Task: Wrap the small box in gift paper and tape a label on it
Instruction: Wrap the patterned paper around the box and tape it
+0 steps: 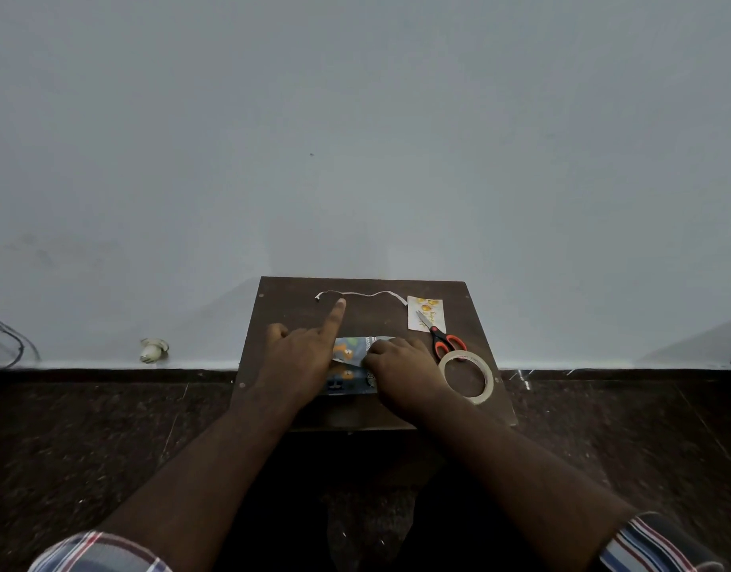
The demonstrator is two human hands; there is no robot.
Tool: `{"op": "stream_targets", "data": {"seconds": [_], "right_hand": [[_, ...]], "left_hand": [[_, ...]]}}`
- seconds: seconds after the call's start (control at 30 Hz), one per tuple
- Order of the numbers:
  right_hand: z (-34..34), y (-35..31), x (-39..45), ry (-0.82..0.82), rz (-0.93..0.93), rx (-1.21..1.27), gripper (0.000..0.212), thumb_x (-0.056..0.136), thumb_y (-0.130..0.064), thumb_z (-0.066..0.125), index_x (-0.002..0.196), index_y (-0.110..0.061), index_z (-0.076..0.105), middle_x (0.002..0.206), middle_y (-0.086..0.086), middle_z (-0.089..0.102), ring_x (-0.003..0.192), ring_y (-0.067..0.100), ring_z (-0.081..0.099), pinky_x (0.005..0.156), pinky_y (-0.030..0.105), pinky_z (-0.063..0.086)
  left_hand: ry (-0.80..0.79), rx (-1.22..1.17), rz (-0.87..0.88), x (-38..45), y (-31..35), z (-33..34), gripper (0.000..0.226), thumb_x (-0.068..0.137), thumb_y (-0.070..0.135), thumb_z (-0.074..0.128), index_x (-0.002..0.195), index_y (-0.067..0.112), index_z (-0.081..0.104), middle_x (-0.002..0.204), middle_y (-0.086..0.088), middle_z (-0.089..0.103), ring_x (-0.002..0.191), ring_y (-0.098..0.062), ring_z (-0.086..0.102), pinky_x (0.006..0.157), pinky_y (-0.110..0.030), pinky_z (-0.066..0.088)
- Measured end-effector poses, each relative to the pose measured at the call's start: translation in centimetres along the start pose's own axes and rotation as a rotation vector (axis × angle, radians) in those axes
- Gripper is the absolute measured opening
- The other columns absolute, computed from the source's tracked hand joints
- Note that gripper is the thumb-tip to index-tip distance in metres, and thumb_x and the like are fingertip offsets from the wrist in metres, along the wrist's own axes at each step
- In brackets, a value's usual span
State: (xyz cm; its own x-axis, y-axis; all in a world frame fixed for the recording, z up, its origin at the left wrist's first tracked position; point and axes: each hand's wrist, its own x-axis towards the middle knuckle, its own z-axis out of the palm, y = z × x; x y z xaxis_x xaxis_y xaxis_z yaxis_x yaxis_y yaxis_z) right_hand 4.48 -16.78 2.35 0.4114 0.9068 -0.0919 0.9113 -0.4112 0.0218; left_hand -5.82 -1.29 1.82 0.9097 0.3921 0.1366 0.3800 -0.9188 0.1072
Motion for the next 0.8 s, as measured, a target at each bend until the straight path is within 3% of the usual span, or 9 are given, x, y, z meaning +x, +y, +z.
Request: {"op": "stream_targets", "data": {"seconds": [0.17, 0.33, 0.8], "right_hand": [[-0.4, -0.1, -0.1, -0.035, 0.007, -0.006, 0.034, 0.095, -0.030, 0.058, 0.128, -0.024, 0.062, 0.129, 0.000, 0.058, 0.123, 0.025, 0.052, 0.104, 0.046, 0.038], [-0.4, -0.2, -0.4, -0.046, 0.012, -0.001, 0.035, 0.094, -0.030, 0.060, 0.128, -0.024, 0.063, 0.130, -0.001, 0.059, 0.123, 0.024, 0.052, 0.104, 0.046, 0.040], [0.1, -1.2, -1.0, 0.005, 0.010, -0.044, 0.036, 0.097, -0.033, 0.057, 0.131, -0.024, 0.059, 0.130, 0.002, 0.060, 0.123, 0.025, 0.052, 0.106, 0.046, 0.036]], "left_hand": [[-0.044, -0.053, 0.010, -0.8, -1.3, 0.5, 0.085, 0.094, 0.045, 0.049, 0.157, 0.034, -0.006, 0.106, 0.012, 0.072, 0.101, -0.012, 0.065, 0.088, -0.038, 0.021], [-0.057, -0.103, -0.017, -1.6, -0.9, 0.3, 0.072, 0.098, 0.043, 0.047, 0.158, 0.036, 0.008, 0.120, 0.010, 0.071, 0.112, -0.014, 0.062, 0.092, -0.038, 0.021], [-0.012, -0.078, 0.038, -2.7, -1.0, 0.6, 0.055, 0.102, 0.045, 0.045, 0.154, 0.033, 0.029, 0.125, 0.007, 0.069, 0.120, -0.014, 0.059, 0.104, -0.038, 0.029]]}}
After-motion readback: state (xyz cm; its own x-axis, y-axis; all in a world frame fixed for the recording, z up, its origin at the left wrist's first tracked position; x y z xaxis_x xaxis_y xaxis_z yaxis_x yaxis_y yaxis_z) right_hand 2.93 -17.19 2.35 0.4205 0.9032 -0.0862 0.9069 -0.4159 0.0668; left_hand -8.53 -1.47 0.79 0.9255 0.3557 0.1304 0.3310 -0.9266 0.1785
